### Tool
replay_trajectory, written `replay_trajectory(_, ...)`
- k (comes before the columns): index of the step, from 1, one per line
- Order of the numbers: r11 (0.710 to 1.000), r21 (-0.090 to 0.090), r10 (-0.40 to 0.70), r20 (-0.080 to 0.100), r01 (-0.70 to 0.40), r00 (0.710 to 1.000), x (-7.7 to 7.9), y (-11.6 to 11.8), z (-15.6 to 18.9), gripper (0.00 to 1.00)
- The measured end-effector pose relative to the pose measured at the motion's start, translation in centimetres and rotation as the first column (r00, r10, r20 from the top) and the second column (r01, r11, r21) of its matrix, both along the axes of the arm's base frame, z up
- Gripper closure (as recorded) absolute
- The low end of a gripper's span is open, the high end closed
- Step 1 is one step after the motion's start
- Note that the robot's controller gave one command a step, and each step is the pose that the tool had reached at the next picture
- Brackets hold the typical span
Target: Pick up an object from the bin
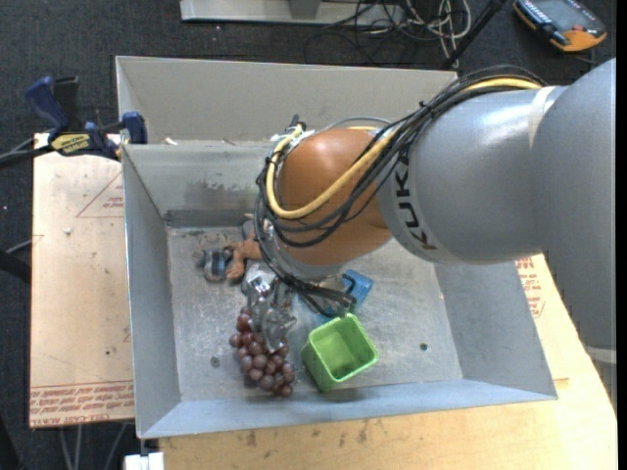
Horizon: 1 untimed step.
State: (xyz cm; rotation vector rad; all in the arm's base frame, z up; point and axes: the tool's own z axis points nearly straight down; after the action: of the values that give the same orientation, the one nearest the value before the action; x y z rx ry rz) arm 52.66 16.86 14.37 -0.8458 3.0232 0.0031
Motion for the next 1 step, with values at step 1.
replay_trajectory(1, 0.999, 0.001, 0.039, 0.001, -0.039, 0.999, -0.16, -1.97, -0.72, 1.00)
